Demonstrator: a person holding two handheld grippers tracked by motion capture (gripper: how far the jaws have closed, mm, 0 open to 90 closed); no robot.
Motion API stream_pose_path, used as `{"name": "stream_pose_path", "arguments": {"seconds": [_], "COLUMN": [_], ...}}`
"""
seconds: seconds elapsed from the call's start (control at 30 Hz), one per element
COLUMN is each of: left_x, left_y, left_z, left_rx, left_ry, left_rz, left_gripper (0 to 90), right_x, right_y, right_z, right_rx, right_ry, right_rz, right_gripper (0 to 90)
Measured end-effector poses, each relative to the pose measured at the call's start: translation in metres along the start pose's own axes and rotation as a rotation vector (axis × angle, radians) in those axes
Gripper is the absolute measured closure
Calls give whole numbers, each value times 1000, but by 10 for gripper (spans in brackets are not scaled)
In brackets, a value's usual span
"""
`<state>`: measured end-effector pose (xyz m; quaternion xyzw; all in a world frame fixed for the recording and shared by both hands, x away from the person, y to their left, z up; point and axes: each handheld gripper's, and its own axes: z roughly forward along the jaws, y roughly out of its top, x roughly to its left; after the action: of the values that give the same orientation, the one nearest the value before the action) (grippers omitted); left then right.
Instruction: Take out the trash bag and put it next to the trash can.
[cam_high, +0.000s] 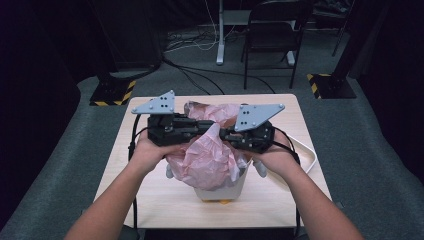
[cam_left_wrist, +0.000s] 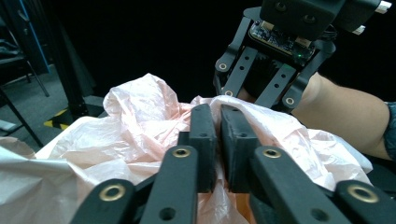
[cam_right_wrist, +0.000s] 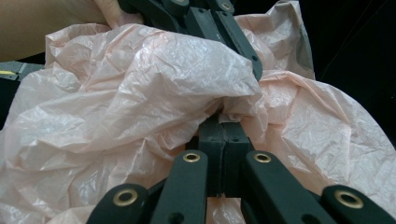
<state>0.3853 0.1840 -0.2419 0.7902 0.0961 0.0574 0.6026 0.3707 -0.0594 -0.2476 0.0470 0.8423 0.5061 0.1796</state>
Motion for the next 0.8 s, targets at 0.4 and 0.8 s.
{"name": "stream_pose_path", "arguments": {"seconds": [0.4,0.8], "left_x": [-1,5], "left_y": [1,4], "left_z": [-4,-16], "left_rx": [-12,-59], "left_ry": [24,48], "left_rz": [7,-18], "left_gripper": [896,898], "right_x": [-1,-2], "right_y": [-4,-3], "right_z": [-6,-14], "right_rx": [-27,-61], "right_ry": [-15,-39], "right_rz": [30,52], "right_gripper": [833,737]}}
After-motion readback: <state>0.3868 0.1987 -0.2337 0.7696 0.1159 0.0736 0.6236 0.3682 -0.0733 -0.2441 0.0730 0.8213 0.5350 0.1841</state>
